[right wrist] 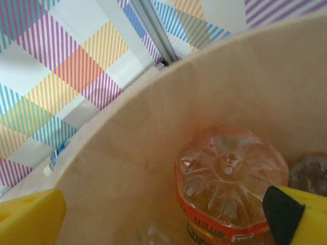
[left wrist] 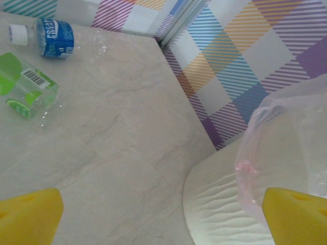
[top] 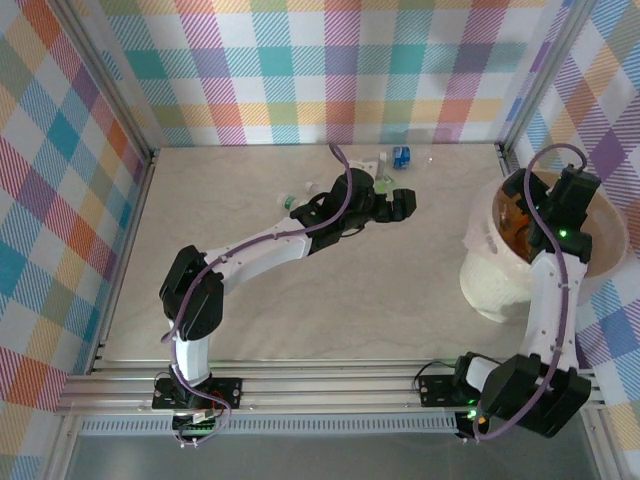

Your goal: Put the plastic bottles in the bin

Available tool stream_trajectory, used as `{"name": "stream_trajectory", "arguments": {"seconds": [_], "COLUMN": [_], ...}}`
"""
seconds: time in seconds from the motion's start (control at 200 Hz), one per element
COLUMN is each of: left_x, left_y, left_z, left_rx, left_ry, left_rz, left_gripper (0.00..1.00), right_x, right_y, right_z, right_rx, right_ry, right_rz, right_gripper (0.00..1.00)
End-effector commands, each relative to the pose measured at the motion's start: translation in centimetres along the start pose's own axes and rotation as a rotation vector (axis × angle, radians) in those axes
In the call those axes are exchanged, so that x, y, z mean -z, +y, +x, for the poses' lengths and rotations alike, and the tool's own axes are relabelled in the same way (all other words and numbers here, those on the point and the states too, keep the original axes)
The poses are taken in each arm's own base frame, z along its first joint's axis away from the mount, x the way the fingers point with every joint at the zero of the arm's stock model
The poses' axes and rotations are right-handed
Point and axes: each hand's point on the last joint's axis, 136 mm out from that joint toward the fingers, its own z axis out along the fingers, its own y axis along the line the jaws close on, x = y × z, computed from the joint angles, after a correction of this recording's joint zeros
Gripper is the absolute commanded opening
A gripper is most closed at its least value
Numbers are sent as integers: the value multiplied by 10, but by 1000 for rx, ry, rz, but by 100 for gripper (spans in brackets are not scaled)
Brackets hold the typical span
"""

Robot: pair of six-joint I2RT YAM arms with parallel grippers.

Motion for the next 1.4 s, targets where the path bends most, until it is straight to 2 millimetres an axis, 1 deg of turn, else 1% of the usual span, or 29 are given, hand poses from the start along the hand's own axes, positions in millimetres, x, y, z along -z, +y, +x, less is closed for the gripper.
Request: {"name": "stream_trajectory", "arguments": {"seconds": [0.0,0.05,0.135,0.265,0.3,0.31,0.33,0.395,0.445,0.5,0.58,0.64,0.745,0.815,0.87,0.985,1.1,1.15,1.23,1.394], "left_x": [19,22,27,37,39,41,43,50,54,58,63,67,69,70,69,60,54,52,45,33], "left_y": [9,17,43,94,106,113,121,146,162,177,200,215,243,260,272,289,305,313,320,339], "left_z": [-14,-16,-18,-21,-25,-21,-20,-22,-24,-25,-28,-29,-28,-28,-29,-30,-28,-24,-19,-15], "left_rx": [-19,-16,11,111,144,148,164,223,254,282,315,329,352,384,415,467,532,579,626,685], "left_ry": [-39,-50,-64,-84,-100,-86,-83,-100,-111,-122,-134,-135,-122,-115,-113,-110,-118,-120,-123,-119], "left_rz": [-50,-89,-212,-397,-430,-456,-482,-559,-605,-651,-716,-768,-857,-911,-939,-959,-983,-987,-982,-993], "left_gripper": [100,100,100,100,100,100,100,100,100,100,100,100,100,100,100,100,100,100,100,98], "right_x": [6,13,29,58,66,69,73,86,95,105,122,136,153,155,153,145,139,136,133,130], "right_y": [25,33,43,64,70,71,75,86,95,110,140,164,201,218,227,239,248,250,252,255], "right_z": [-3,-7,-14,-17,-17,-17,-18,-16,-15,-12,-2,10,42,64,79,106,126,132,139,142], "right_rx": [46,63,86,107,106,103,102,102,111,129,173,213,299,346,360,347,324,328,336,351], "right_ry": [25,5,-23,-36,-40,-42,-47,-51,-54,-55,-38,-16,60,112,142,201,261,276,291,296], "right_rz": [-115,-153,-200,-305,-338,-347,-367,-414,-453,-520,-665,-784,-956,-1019,-1036,-1041,-1040,-1035,-1022,-1007], "right_gripper": [100,100,100,100,100,100,100,100,100,100,100,100,100,100,100,100,100,100,100,100]}}
